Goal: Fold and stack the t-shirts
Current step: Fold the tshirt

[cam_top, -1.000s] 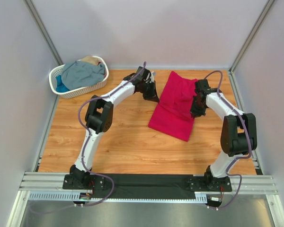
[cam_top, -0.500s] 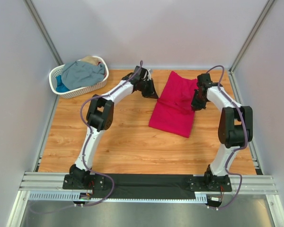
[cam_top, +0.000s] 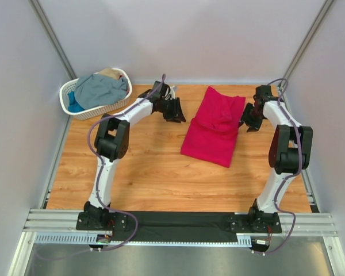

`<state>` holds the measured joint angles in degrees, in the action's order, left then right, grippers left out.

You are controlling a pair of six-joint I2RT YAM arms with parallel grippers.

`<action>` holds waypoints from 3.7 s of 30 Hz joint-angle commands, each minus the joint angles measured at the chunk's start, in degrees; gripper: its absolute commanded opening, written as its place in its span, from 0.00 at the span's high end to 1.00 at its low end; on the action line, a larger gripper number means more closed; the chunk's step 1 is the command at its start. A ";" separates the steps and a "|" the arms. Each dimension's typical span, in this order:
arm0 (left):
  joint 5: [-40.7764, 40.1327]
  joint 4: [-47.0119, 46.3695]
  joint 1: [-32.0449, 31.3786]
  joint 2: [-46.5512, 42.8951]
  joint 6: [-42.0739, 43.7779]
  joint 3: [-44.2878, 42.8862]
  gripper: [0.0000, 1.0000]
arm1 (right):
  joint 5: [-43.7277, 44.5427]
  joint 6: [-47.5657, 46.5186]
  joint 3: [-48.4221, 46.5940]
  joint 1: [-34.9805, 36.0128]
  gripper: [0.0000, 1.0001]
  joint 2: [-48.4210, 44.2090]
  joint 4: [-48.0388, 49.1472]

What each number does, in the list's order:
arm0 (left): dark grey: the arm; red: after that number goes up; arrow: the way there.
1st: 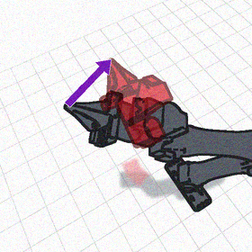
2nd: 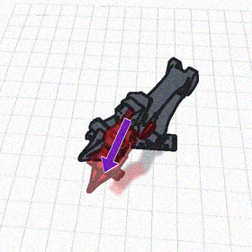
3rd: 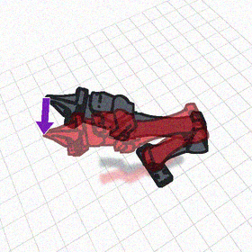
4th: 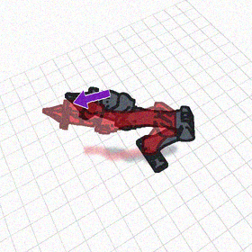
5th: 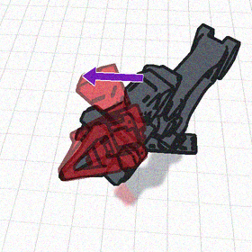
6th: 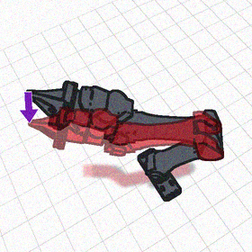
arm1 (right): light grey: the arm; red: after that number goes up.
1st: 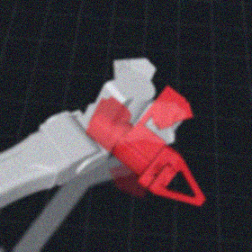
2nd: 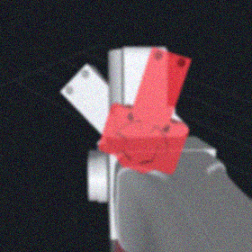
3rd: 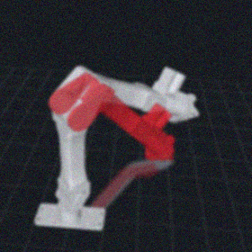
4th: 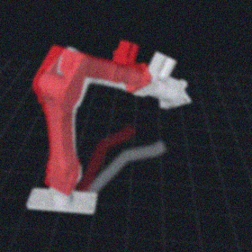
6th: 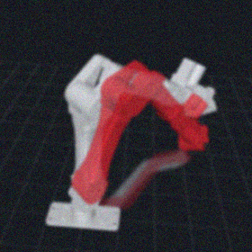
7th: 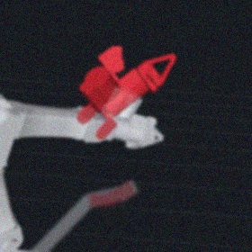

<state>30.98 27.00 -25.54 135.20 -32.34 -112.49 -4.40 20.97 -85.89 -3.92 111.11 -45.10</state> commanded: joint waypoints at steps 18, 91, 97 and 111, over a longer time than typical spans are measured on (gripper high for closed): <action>-4.26 -3.80 -5.66 -20.85 9.05 30.57 0.57 | -7.99 2.85 16.02 5.59 0.76 -12.08 7.22; -15.17 -3.72 -13.05 -30.18 -2.38 40.09 0.82 | -8.42 7.24 32.54 13.68 0.68 -25.60 13.63; -11.74 -2.57 -9.18 -21.48 -1.68 31.11 0.84 | -6.67 7.86 29.47 13.50 0.68 -17.95 17.50; -5.15 -6.44 -5.23 -14.79 -1.06 23.99 0.78 | -0.78 13.21 31.04 12.01 0.65 -18.20 17.42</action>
<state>22.57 22.46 -31.75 119.57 -34.48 -86.11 -8.36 32.29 -55.16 8.43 95.96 -28.45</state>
